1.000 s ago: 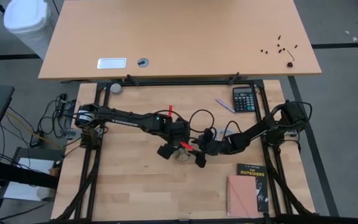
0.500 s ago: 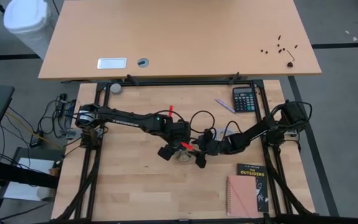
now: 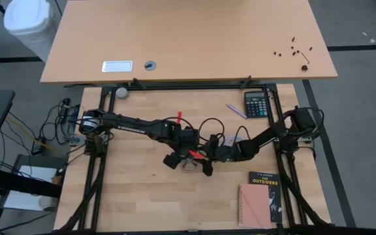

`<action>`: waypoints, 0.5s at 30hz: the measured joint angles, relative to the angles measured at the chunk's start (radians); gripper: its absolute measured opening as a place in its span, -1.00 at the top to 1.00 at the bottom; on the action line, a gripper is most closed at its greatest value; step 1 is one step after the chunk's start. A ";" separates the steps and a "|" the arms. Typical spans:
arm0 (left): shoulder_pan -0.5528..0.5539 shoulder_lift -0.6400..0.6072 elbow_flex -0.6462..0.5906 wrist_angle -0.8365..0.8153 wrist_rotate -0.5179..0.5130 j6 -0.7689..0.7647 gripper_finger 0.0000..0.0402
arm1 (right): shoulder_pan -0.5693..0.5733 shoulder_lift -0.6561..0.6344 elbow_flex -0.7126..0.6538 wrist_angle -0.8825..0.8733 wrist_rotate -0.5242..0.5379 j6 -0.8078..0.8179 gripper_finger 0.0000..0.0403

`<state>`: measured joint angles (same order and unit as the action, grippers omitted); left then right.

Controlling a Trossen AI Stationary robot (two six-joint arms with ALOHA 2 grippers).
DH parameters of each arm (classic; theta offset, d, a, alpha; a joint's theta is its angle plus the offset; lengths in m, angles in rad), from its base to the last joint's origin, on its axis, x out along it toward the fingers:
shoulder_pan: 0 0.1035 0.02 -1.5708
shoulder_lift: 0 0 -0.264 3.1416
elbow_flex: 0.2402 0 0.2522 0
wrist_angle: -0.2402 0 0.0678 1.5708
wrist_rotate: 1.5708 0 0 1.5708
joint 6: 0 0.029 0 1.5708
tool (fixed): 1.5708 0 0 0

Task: Screw lightbulb
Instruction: Insert the light bulb into the lamp

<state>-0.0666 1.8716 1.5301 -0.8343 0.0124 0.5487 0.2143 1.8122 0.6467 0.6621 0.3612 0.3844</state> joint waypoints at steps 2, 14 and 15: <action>0.000 -0.001 0.001 -0.031 -0.005 -0.002 -0.36 | -0.008 0.033 0.033 0.003 -0.019 -0.021 -0.33; -0.001 -0.002 0.003 -0.164 -0.026 -0.029 -0.36 | -0.045 0.136 0.146 0.021 -0.018 -0.105 -0.33; -0.001 -0.001 0.003 -0.171 -0.026 -0.029 -0.36 | -0.049 0.135 0.149 0.025 -0.014 -0.115 -0.33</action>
<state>-0.0673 1.8702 1.5326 -1.0051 -0.0138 0.5194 0.1653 1.9469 0.7958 0.6871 0.3472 0.2695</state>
